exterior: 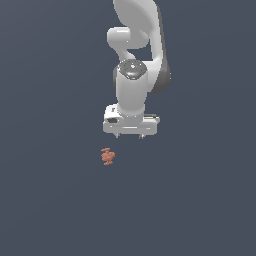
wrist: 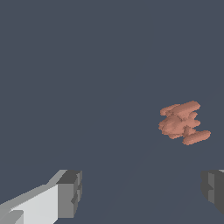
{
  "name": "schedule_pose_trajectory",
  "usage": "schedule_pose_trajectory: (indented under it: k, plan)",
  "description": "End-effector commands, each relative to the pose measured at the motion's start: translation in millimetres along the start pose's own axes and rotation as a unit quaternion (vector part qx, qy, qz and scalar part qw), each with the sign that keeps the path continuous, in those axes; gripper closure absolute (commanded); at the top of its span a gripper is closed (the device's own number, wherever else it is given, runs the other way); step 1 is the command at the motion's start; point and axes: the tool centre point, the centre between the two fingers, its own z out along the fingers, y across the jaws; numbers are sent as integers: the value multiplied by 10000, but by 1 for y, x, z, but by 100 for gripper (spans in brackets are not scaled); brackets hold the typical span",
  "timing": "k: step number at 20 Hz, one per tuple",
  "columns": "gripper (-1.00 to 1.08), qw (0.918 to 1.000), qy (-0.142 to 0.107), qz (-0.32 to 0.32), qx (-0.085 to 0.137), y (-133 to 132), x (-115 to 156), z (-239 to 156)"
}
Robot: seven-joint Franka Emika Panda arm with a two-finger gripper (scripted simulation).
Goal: Pick up the object and move it to a goal position.
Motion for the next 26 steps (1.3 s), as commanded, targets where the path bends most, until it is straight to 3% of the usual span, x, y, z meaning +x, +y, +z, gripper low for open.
schedule_pose_trajectory:
  k: [1, 8, 14, 20, 26]
  plan:
    - [-92, 9999, -7, 151, 6, 2, 1, 2]
    - [-92, 9964, -31, 848, 32, 12, 5, 11]
    - [-92, 9845, -62, 1752, 53, 26, 10, 22]
    - [-92, 9615, -90, 2744, 62, 42, 15, 35]
    - [-92, 9288, -110, 3704, 56, 58, 19, 47]
